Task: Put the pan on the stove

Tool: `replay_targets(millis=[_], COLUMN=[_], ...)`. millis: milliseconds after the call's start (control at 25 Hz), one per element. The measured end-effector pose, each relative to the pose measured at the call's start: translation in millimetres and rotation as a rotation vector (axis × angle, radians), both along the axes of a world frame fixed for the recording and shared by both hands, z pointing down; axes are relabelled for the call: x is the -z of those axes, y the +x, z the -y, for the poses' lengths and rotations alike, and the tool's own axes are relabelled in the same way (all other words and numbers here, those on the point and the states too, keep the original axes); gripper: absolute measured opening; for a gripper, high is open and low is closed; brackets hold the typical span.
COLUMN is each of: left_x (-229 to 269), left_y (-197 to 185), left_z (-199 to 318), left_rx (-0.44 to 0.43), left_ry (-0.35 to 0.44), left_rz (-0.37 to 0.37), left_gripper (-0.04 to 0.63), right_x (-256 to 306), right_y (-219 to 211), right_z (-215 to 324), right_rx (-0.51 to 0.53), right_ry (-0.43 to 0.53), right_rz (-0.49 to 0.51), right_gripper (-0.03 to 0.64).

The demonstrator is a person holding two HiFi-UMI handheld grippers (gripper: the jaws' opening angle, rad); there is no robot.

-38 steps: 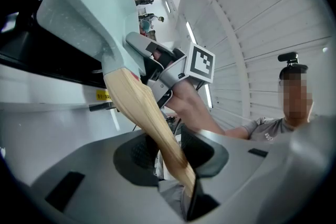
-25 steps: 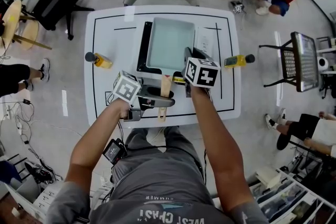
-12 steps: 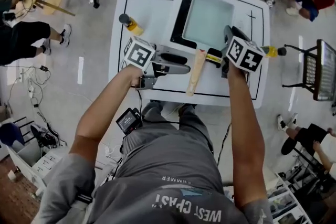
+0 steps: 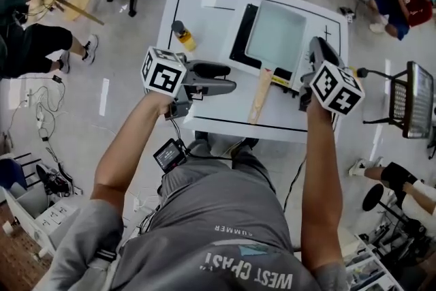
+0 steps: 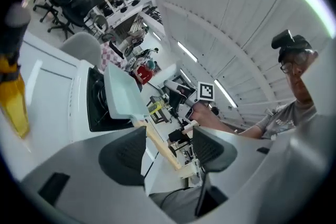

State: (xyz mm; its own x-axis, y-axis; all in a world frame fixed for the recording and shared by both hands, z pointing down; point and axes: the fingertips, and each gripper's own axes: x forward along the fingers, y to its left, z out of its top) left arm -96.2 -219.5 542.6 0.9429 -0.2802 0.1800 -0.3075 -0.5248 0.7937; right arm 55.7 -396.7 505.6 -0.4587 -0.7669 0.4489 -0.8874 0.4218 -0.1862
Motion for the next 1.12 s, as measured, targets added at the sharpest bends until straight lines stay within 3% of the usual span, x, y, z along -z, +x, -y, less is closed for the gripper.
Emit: replay_targets(millis=[120,280,720,840,1000,1120], left_x=[34.8,77.7,185.8,204.7,211.7,209.4], left_y=[-7.8,-10.0,-12.4,-15.8,-11.0,-8.1], left_z=[-4.5,-12.3,-45.6,-59.2,-67.6,-75.2], left_rx=[0.016,0.048,0.146,0.188,0.205,0.192], left_ry=[0.099,0.214,0.601,0.702,0.783,0.798], left_rz=[0.029,0.049,0.119,0.173,0.247,0.266], left_gripper=[0.267,0.248,0.072,0.034,0.028,0.028], right_x=[39.1,83.7,173.0,185.2,187.3,185.5], right_y=[-1.7,2.6,-3.8,-10.5,-6.4,-2.1], right_z=[-18.7,-48.5,-146.3,-180.2,-210.6,-226.7], right_rx=[0.021,0.061,0.222,0.270,0.281,0.270], right_ry=[0.057,0.123,0.265,0.289,0.291,0.284], right_rz=[0.056,0.093,0.092,0.067,0.055,0.043], right_gripper=[0.012,0.011,0.009,0.008,0.008,0.008])
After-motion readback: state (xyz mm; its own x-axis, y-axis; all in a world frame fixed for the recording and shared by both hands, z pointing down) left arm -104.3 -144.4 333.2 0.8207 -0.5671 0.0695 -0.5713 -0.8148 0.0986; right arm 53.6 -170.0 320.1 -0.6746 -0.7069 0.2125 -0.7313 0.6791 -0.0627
